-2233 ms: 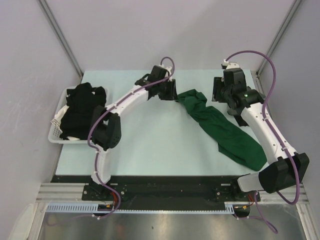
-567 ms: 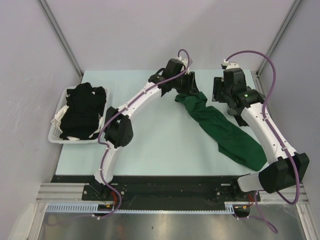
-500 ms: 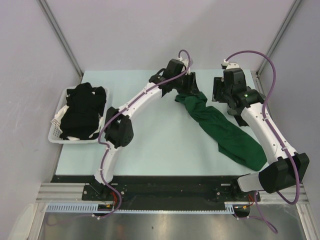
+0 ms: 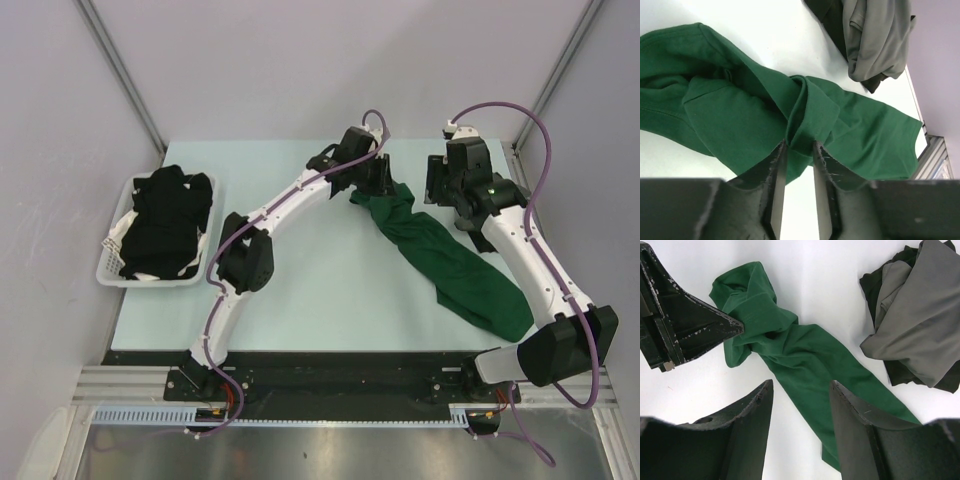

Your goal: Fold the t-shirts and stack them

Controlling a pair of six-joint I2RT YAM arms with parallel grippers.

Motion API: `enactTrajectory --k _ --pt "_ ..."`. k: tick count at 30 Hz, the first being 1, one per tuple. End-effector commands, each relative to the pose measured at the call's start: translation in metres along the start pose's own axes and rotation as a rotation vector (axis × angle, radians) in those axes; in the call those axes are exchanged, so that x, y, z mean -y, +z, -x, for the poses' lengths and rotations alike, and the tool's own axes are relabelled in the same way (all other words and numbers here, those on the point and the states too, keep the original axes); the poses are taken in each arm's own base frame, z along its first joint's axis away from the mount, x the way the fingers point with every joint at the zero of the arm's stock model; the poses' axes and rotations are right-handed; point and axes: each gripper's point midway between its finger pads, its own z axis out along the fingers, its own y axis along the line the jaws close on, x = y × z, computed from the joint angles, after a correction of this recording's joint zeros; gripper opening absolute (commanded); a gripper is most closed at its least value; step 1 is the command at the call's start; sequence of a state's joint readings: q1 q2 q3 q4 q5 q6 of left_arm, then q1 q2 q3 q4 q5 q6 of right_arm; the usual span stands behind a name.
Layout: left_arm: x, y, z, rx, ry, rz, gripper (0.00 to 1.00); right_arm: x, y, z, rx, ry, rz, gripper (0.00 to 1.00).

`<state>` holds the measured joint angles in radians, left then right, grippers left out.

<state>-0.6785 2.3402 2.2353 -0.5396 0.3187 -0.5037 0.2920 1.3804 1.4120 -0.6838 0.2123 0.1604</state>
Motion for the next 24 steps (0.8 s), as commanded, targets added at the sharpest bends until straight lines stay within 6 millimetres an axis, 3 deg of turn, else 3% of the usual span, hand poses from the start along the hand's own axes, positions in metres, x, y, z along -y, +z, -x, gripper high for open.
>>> enactTrajectory --k 1,3,5,9,13,15,19,20,21,23,24 --pt "0.019 -0.006 0.027 0.088 0.028 -0.035 0.2 0.003 -0.008 0.007 0.033 0.002 0.0 0.54" --pt "0.018 -0.005 0.03 0.1 0.033 -0.03 0.07 0.002 -0.008 0.007 0.031 0.003 0.003 0.54" --pt "0.018 -0.005 0.032 0.106 0.036 -0.028 0.02 0.002 -0.008 0.008 0.034 0.004 0.003 0.54" --pt "0.017 -0.008 0.036 0.123 0.046 -0.015 0.0 0.002 -0.008 0.008 0.034 0.003 0.005 0.54" --pt "0.01 -0.026 0.047 0.148 0.073 0.041 0.0 0.0 -0.005 0.007 0.03 0.006 0.014 0.54" --pt "0.005 -0.041 0.056 0.175 0.08 0.078 0.0 -0.001 -0.004 0.007 0.028 0.006 0.018 0.54" --pt "-0.04 -0.088 0.085 0.258 0.069 0.236 0.0 -0.005 -0.002 0.006 0.022 0.012 0.032 0.54" --pt "-0.043 -0.106 0.097 0.293 0.066 0.253 0.0 -0.005 -0.002 0.006 0.024 0.013 0.03 0.54" --pt "-0.063 -0.125 0.108 0.321 0.046 0.297 0.0 -0.005 -0.002 0.007 0.025 0.017 0.031 0.54" --pt "-0.08 -0.158 0.124 0.375 0.03 0.356 0.0 -0.005 -0.001 0.006 0.024 0.016 0.033 0.54" --pt "-0.099 -0.176 0.131 0.385 0.023 0.395 0.0 -0.006 -0.001 0.006 0.022 0.018 0.034 0.54"
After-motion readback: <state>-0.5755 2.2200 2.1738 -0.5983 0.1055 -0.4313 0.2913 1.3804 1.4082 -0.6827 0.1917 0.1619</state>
